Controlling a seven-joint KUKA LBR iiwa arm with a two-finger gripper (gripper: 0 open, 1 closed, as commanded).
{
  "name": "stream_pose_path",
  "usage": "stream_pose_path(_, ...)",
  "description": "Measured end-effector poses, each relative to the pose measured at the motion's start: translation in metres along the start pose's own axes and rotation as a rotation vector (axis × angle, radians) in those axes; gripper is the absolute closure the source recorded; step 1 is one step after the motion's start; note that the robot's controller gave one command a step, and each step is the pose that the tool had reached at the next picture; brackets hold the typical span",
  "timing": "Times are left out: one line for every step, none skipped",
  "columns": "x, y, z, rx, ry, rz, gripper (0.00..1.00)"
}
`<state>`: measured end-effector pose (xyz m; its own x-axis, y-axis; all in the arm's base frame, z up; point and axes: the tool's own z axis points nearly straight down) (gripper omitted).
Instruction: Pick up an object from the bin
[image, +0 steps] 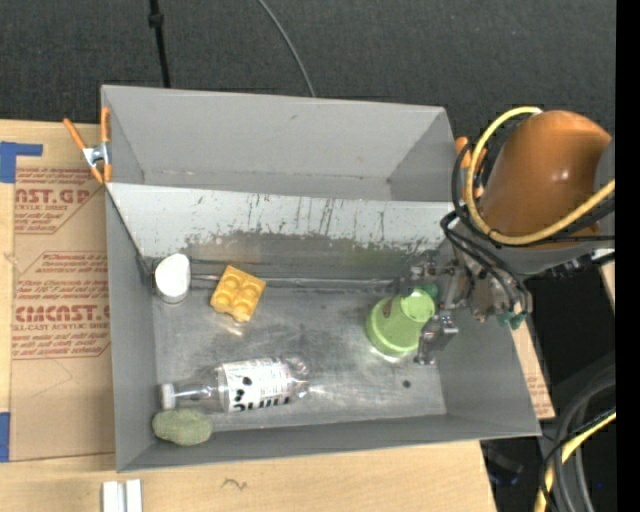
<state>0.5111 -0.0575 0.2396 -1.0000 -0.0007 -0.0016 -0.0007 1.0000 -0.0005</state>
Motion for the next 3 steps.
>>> stream_pose_path(0.003,0.032,0.052,0.0,-0.004,-0.087,0.0)
stream_pose_path(0.017,0.115,0.079,-0.001,0.001,-0.244,0.0)
stream_pose_path(0.017,0.111,0.111,-0.001,0.001,-0.405,0.0)
